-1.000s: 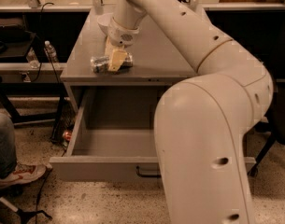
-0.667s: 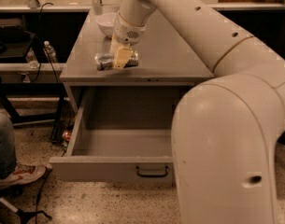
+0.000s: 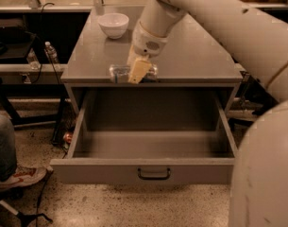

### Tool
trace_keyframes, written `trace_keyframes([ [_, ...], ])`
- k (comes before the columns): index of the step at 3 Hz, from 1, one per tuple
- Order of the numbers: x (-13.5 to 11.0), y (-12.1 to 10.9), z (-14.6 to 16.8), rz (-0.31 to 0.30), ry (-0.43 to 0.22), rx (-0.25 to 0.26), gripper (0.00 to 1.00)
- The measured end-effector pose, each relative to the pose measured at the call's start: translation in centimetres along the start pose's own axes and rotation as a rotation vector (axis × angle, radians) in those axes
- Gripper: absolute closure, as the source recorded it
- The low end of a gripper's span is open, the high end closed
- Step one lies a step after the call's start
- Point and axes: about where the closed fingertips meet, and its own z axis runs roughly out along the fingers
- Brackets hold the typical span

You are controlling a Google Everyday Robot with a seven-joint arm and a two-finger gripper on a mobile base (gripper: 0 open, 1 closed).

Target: Place redbull can into top drawer

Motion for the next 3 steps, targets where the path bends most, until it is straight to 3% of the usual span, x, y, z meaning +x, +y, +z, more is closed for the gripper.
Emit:
trace_keyframes([
  [1,1.0,4.3,2.0,0.066,-0.044,-0.093,1.0],
  [3,2.0,4.8,5.0,0.099,-0.051,-0.113,1.0],
])
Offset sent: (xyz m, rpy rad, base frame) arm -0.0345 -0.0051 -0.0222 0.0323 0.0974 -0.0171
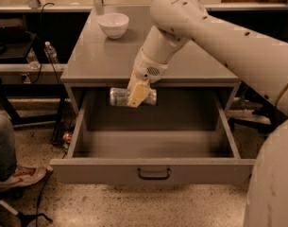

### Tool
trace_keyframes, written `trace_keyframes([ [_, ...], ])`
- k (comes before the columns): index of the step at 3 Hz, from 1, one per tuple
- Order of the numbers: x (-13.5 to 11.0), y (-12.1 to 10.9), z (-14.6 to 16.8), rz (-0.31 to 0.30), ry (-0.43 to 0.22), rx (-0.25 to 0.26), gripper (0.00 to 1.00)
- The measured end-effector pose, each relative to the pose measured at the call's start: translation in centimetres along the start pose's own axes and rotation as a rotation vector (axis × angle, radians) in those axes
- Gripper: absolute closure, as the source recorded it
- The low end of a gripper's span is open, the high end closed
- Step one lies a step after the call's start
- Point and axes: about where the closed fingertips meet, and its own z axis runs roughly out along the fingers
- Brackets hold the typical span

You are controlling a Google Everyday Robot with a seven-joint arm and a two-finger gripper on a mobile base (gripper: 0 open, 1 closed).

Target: Place redbull can into top drawer

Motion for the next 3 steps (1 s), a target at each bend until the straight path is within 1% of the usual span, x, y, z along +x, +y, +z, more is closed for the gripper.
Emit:
trace_keyframes([
  [1,0.6,-0.8,2.8,0.017,-0.004,0.001,1.0],
  [2,0.7,-2.0,5.1,0.027,-0.008,0.024,1.0],
  [3,1.2,-2.5,7.0,0.056,-0.008,0.055,1.0],
])
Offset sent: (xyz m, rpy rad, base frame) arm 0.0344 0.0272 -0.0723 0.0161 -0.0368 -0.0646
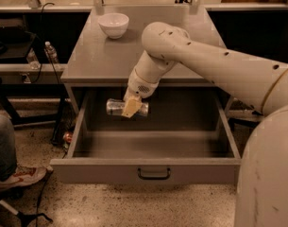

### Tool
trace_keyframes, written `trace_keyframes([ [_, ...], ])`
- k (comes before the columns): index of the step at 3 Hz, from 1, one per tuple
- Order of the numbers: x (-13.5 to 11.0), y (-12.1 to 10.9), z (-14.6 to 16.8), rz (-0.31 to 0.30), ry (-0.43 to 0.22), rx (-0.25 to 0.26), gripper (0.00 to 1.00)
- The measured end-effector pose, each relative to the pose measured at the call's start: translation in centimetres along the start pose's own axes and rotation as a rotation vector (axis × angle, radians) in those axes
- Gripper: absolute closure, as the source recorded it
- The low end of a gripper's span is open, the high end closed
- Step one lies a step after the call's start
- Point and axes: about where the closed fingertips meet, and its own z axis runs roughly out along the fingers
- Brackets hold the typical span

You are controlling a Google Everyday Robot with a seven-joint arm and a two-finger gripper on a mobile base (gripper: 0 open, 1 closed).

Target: Place redbull can into top drawer

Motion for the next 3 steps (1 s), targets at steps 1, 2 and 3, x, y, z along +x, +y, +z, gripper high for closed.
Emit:
trace_keyframes([
  [1,1.0,0.7,1.0,0.078,-0.006,0.03,1.0],
  [2,2.4,1.3,1.9,0.193,-0.017,0.07,1.0],
  [3,3.6,1.7,3.7,0.318,-0.042,0.082,1.0],
])
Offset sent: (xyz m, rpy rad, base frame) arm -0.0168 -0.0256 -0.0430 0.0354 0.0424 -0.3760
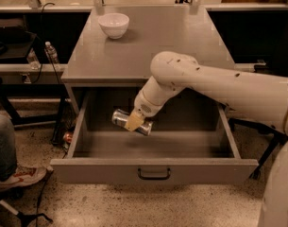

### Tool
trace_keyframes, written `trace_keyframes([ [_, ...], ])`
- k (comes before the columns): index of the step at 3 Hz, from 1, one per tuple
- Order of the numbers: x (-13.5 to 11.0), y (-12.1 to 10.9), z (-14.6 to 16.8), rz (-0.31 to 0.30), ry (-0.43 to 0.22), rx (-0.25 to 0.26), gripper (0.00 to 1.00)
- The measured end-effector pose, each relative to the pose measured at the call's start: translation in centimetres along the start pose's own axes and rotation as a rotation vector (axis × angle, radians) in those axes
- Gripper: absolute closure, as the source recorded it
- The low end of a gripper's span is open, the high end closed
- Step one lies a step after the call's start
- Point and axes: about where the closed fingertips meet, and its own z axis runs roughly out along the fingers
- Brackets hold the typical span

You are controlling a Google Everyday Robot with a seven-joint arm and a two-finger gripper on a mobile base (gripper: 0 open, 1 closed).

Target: Place redbull can into top drawer

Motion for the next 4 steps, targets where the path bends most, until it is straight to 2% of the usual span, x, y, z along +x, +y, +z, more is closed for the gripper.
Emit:
trace_keyframes([
  [1,0.6,0.1,1.2,0.055,-0.01,-0.009,1.0],
  [2,1.3,0.1,1.3,0.095,-0.036,-0.007,0.74],
  [4,2.2,0.4,0.9,0.118,-0.046,-0.002,0.28],
])
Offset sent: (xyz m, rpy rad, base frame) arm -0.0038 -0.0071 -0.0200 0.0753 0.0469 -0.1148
